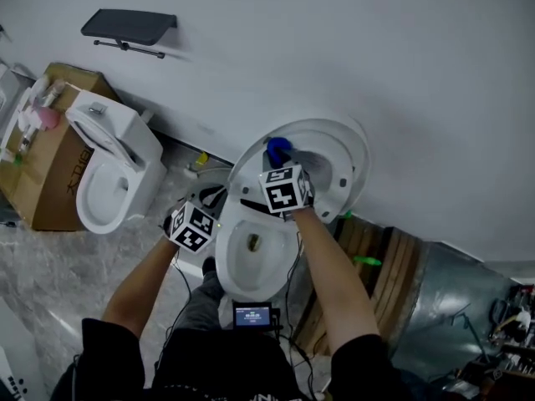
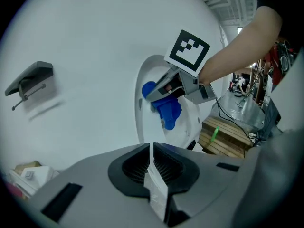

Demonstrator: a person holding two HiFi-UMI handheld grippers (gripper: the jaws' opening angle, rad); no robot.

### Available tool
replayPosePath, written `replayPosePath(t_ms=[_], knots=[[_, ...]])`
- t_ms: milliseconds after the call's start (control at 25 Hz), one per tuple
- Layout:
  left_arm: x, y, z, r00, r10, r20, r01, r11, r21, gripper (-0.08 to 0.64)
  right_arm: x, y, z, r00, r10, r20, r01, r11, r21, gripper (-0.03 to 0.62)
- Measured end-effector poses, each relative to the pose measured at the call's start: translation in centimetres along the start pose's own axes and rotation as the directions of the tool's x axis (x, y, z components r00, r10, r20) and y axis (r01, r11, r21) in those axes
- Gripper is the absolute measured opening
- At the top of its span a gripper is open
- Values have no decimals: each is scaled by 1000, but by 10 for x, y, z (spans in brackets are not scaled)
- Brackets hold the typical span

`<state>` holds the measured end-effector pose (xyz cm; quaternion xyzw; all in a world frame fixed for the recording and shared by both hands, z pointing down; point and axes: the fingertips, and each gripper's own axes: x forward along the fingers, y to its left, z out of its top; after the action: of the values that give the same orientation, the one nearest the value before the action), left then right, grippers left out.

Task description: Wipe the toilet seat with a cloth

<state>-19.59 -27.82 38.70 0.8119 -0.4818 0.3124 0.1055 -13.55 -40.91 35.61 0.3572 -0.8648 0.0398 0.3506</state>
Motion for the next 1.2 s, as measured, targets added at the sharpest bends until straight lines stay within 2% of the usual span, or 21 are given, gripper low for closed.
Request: replayPosePath(t_ms=[160, 280, 400, 640, 840, 960, 1040, 1200], knots=[[0, -4, -12, 1000, -23, -5, 23, 1000, -22, 34, 0, 4, -1, 1000, 0, 11, 0, 999, -36, 61], [1, -14, -14, 999, -50, -5, 50, 999, 4, 34, -3, 6, 0, 999, -11, 34, 12, 999, -32, 61], [0, -19, -20, 998, -70, -10, 70, 997, 17, 34, -2, 18, -2, 999, -8, 43, 12, 996, -84, 61], [-3, -15, -34, 996, -83, -40, 85, 996, 37, 34, 3, 30, -5, 996, -46, 82, 54, 993, -103, 61], [-1, -17, -45, 994, -98, -54, 99, 995, 25, 34, 7, 33, -8, 984, -105, 146, 124, 984, -127, 61], [-1, -21, -51, 992, -113, -63, 115, 993, 32, 34, 15, 46, -19, 984, -106, 147, 127, 982, -143, 61], [0, -22, -56, 990, -122, -71, 125, 991, 38, 34, 26, 55, -34, 987, -98, 124, 113, 986, -123, 60], [1, -19, -60, 990, -123, -71, 126, 991, 41, 34, 47, 66, -73, 997, -48, 58, 50, 998, -28, 60]])
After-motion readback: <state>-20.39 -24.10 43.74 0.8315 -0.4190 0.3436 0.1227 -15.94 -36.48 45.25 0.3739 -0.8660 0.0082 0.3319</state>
